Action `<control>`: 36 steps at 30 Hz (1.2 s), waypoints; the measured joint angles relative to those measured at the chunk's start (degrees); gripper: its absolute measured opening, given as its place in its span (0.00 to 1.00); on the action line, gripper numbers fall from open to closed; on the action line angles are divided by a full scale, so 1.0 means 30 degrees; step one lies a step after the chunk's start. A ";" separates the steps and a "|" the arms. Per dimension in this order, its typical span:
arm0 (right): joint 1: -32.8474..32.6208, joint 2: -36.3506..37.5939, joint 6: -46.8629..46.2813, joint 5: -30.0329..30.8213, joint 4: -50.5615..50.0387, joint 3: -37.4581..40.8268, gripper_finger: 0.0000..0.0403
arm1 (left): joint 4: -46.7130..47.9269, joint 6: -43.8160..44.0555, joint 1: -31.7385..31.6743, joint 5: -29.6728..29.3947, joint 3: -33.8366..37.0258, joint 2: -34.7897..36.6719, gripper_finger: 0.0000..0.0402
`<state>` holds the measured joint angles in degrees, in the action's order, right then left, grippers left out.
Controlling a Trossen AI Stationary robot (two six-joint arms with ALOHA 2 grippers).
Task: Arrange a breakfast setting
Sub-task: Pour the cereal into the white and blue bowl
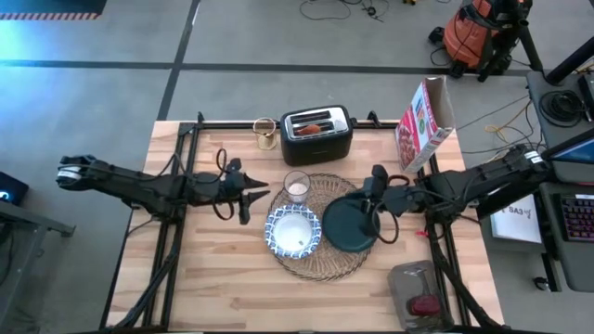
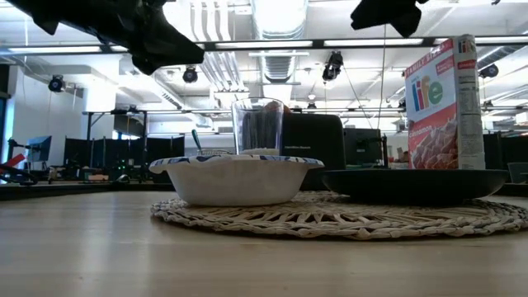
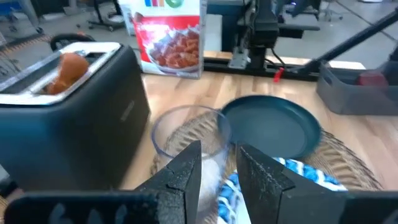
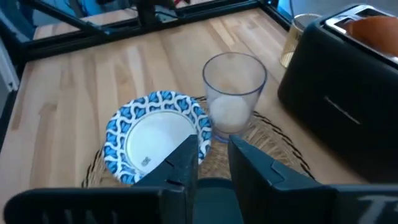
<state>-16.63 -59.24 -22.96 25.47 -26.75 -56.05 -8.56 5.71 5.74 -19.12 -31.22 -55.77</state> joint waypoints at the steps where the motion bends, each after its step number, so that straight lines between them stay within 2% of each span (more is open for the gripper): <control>1: 0.0167 -0.0043 -0.0007 -0.0013 -0.0032 -0.0022 0.22 | 0.0220 0.0215 0.0000 0.0184 0.0000 0.0085 0.21; 7: 0.1313 -0.0179 -0.1280 0.0282 -0.1819 0.0003 0.38 | 0.2030 0.1077 0.0015 0.0273 0.0000 0.1051 0.21; 13: 0.2209 -0.0052 -0.8317 0.3065 -0.7855 0.0028 0.51 | 0.2851 0.0675 -0.0001 -0.0021 0.0000 0.1780 0.21; 19: 0.2188 -0.0045 -1.3328 0.3541 -1.2018 0.0028 0.60 | 0.3421 0.0477 -0.0106 -0.0478 0.0000 0.2171 0.21; 28: 0.2181 -0.0045 -1.9584 0.3318 -1.5645 0.0028 0.71 | 0.5272 0.0689 -0.0758 -0.0507 0.0007 0.3100 0.21; 36: 0.2181 -0.0045 -2.4560 0.2861 -1.9417 0.0028 0.73 | 0.6755 0.0237 -0.0867 -0.0508 0.0056 0.4565 0.21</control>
<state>-10.09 -59.37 -96.64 34.06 -85.00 -55.96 11.71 6.42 3.14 -20.65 -31.05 -42.07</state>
